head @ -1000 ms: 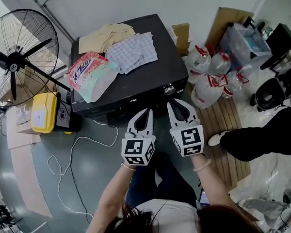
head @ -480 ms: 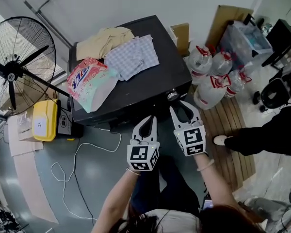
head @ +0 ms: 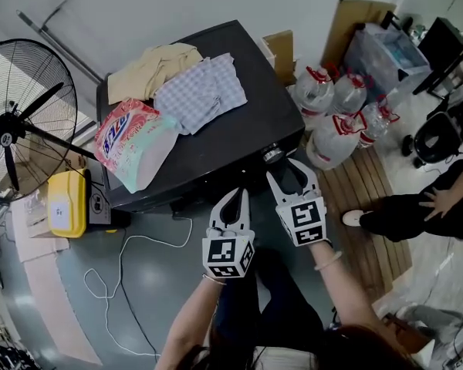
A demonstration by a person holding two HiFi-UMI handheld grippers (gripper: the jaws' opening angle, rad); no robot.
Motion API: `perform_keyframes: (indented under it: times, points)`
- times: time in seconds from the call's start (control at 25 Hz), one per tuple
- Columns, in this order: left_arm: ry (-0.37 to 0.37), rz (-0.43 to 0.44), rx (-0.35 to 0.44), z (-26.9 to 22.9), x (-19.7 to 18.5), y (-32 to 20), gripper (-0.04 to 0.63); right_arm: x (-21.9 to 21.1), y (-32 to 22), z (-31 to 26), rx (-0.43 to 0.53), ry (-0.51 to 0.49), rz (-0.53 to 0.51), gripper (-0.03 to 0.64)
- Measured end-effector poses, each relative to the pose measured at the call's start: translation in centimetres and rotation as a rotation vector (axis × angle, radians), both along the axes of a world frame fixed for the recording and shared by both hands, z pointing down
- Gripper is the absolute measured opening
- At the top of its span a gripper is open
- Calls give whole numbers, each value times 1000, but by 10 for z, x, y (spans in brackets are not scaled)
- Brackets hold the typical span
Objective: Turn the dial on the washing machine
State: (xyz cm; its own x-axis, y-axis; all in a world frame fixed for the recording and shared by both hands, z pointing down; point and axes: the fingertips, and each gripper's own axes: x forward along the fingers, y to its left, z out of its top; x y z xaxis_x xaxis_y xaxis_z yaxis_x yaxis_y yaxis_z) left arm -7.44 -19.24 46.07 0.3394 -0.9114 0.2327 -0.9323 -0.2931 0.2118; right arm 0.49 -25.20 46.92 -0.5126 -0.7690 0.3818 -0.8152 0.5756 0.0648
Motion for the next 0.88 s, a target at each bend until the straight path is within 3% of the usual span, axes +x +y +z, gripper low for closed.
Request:
perform_keyframes:
  times: [0.88]
  points:
    - [39, -4, -24, 33, 10, -31, 17, -2, -36, 49, -36, 26, 1, 302]
